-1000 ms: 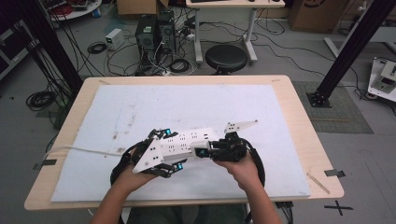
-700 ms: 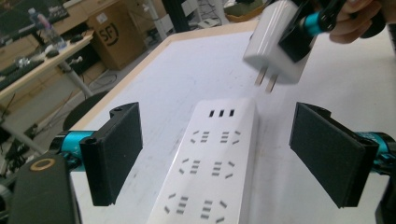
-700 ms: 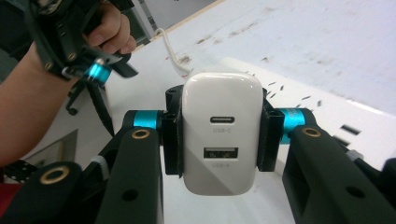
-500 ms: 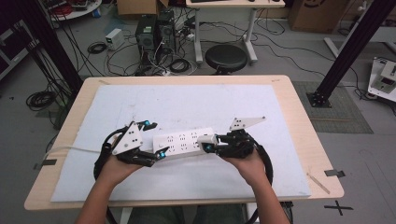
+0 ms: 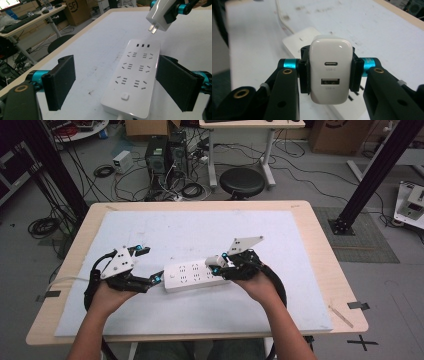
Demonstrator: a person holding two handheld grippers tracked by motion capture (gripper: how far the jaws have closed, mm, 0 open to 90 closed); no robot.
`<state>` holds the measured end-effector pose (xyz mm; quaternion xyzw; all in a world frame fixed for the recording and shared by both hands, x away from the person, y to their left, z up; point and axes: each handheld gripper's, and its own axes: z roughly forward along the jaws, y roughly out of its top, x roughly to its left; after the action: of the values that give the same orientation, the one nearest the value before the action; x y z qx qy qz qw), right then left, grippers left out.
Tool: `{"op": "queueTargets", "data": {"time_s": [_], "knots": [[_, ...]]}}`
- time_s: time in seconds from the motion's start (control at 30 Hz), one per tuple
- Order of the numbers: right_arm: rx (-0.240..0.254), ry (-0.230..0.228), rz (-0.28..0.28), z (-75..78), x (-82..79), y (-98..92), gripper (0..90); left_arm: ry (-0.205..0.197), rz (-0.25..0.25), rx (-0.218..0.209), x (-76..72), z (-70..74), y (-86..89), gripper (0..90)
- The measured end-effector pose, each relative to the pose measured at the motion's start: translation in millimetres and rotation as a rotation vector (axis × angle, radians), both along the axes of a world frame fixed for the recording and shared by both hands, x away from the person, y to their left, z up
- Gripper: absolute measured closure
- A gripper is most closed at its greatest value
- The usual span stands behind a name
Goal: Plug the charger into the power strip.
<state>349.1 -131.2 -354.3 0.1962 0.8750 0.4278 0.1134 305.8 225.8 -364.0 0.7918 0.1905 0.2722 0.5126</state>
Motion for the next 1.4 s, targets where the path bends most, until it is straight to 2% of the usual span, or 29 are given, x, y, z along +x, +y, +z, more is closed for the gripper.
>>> {"op": "queueTargets", "data": {"time_s": [0.03,0.07,0.1,0.17,0.2,0.23,0.3,0.4,0.43,0.47,0.53,0.6,0.63,0.67,0.77,0.83,0.93,1.03,1.07,1.13,1.27,1.3,1.4], "knots": [[0.000,0.000,0.000,0.0,0.0,0.0,63.2,0.000,0.000,0.000,0.0,0.0,0.0,16.3],[-0.066,-0.003,-0.002,1.1,7.0,4.1,63.2,0.001,0.001,0.003,-0.7,-0.3,2.3,16.3],[-0.091,-0.014,0.004,1.7,10.9,5.3,63.2,0.005,0.006,-0.001,-2.4,-1.1,6.4,16.3],[-0.129,-0.008,0.008,3.3,18.0,7.1,63.2,0.005,0.009,0.004,-4.1,-1.9,10.3,16.2],[-0.129,-0.008,0.008,3.3,18.0,7.1,63.2,0.005,0.009,0.004,-4.1,-1.9,10.3,16.3],[-0.171,-0.003,0.025,4.7,24.7,9.7,63.3,0.008,0.012,0.010,-5.8,-2.9,13.4,16.3],[-0.218,0.004,0.045,5.5,30.2,13.1,63.3,0.009,0.016,0.013,-7.5,-4.3,16.1,16.3],[-0.280,0.010,0.090,5.6,39.3,19.1,63.3,0.015,0.018,0.016,-8.9,-6.1,18.7,16.3],[-0.280,0.010,0.090,5.6,39.3,19.1,63.3,0.015,0.018,0.016,-8.9,-6.1,18.7,16.3],[-0.309,0.015,0.125,5.9,44.3,23.0,63.3,0.015,0.020,0.019,-9.5,-7.1,19.6,16.3],[-0.355,0.021,0.153,7.3,48.6,27.7,63.3,0.017,0.018,0.025,-10.4,-7.3,19.8,16.3],[-0.370,0.022,0.174,8.1,51.5,29.9,63.2,0.018,0.017,0.027,-10.6,-7.4,19.8,16.3],[-0.406,0.027,0.222,10.5,56.4,34.5,63.2,0.019,0.015,0.030,-10.9,-7.6,19.8,16.3],[-0.427,0.018,0.237,11.5,58.6,37.1,63.2,0.019,0.015,0.030,-10.9,-7.6,19.8,16.3],[-0.478,0.034,0.299,12.3,65.1,45.0,63.2,0.021,0.017,0.033,-11.6,-9.2,21.4,16.3],[-0.494,0.047,0.340,10.3,69.1,49.1,63.2,0.024,0.016,0.030,-11.8,-10.6,22.3,16.3],[-0.547,0.056,0.379,8.4,74.0,55.2,63.2,0.033,0.018,0.028,-12.3,-12.9,24.0,16.3],[-0.571,0.061,0.421,8.2,78.3,59.4,63.2,0.037,0.017,0.026,-12.1,-15.3,25.6,16.3],[-0.571,0.061,0.421,8.2,78.3,59.4,63.2,0.037,0.017,0.026,-12.1,-15.3,25.6,16.3],[-0.616,0.065,0.450,8.0,82.2,64.3,63.2,0.040,0.021,0.022,-11.7,-17.5,26.5,16.3],[-0.632,0.066,0.482,8.0,85.7,69.2,63.2,0.045,0.018,0.025,-10.7,-19.6,27.3,16.3],[-0.648,0.055,0.496,6.9,86.7,71.5,63.2,0.043,0.016,0.026,-10.4,-19.9,27.2,16.3],[-0.669,0.063,0.511,5.9,89.4,75.4,63.2,0.045,0.016,0.022,-9.8,-20.3,26.8,16.3]]}}
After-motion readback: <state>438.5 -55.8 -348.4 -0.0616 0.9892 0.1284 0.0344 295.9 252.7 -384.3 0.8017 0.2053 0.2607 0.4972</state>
